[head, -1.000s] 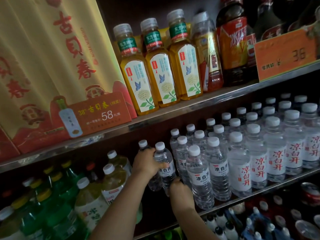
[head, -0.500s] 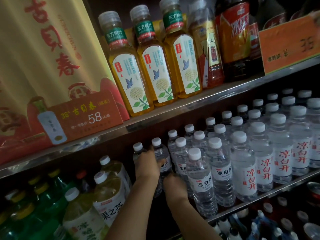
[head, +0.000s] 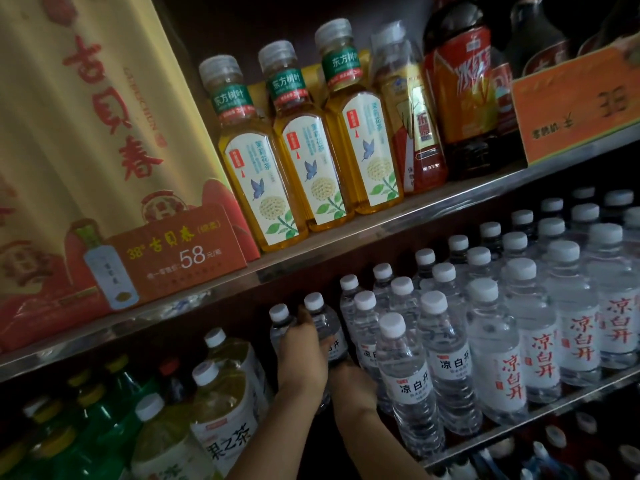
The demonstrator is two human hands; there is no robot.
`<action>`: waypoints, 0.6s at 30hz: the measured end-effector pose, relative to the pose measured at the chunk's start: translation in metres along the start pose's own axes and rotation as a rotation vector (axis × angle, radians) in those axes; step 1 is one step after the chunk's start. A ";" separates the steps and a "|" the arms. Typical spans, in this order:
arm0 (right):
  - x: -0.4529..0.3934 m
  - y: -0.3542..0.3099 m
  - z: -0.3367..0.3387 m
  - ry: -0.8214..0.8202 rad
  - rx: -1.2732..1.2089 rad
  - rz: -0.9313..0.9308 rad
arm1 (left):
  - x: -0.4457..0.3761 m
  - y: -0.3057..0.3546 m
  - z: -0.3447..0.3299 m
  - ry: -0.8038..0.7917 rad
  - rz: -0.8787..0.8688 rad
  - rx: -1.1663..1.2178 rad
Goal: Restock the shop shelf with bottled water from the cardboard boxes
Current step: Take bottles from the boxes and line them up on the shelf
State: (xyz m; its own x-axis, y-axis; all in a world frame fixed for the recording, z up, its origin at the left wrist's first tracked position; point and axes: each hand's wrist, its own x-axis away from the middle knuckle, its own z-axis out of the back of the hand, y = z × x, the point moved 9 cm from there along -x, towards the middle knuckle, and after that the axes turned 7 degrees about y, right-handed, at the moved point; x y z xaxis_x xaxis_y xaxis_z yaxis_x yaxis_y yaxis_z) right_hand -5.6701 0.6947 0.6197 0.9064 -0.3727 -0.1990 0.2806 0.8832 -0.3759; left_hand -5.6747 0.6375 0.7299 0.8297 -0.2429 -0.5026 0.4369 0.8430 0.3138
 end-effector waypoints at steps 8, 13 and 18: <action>0.027 -0.011 0.017 0.024 -0.069 0.001 | 0.008 0.023 0.048 0.167 0.000 0.114; 0.056 -0.027 0.021 -0.193 -0.126 0.078 | 0.036 -0.005 0.081 0.129 0.027 0.117; 0.094 -0.077 0.046 -0.358 -0.084 0.325 | 0.080 -0.065 0.135 0.102 0.155 0.103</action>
State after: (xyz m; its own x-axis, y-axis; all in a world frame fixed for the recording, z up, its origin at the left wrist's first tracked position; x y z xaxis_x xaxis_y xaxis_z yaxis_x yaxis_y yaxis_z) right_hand -5.5916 0.6050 0.6716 0.9986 0.0527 -0.0004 -0.0480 0.9060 -0.4206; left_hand -5.5895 0.4981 0.7778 0.8528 -0.0597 -0.5188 0.3438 0.8120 0.4717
